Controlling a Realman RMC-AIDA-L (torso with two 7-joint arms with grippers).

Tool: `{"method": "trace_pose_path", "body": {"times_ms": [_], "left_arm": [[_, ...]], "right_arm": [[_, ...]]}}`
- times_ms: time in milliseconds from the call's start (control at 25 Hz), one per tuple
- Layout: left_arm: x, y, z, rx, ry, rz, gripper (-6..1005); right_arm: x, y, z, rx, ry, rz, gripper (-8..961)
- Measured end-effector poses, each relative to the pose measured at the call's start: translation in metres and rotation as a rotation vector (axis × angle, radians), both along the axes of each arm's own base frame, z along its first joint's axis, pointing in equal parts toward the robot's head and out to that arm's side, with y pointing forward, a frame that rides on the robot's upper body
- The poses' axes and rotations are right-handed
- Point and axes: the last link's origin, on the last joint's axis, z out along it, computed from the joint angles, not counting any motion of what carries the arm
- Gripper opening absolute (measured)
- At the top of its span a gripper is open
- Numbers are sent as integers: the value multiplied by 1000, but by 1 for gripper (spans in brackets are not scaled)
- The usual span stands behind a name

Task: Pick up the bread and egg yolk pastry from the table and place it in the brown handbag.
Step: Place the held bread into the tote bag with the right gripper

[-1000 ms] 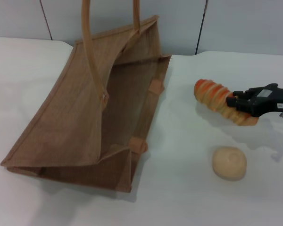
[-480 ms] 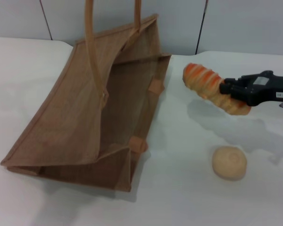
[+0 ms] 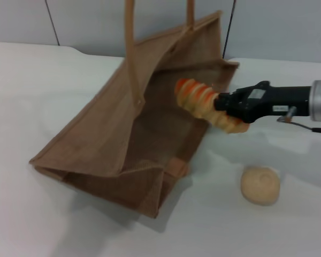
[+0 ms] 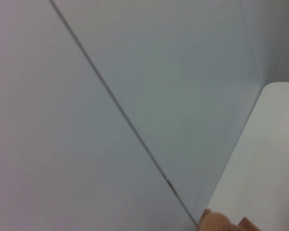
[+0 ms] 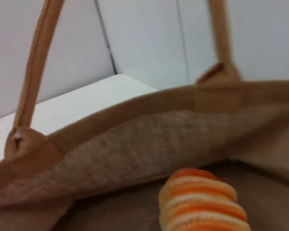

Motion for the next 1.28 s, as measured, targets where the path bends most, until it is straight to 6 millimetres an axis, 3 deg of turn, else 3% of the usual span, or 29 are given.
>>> {"method": "trace_pose_path", "body": {"times_ms": [560, 920, 1280], "left_arm": [[19, -5, -17, -36, -17, -52, 111], [30, -12, -30, -66, -13, -86, 111], [36, -19, -39, -101, -15, -106, 110]], "right_arm": [[-25, 21, -38, 32, -96, 37, 145], [-37, 41, -38, 122, -152, 37, 134], [-43, 44, -41, 159, -132, 54, 131]]}}
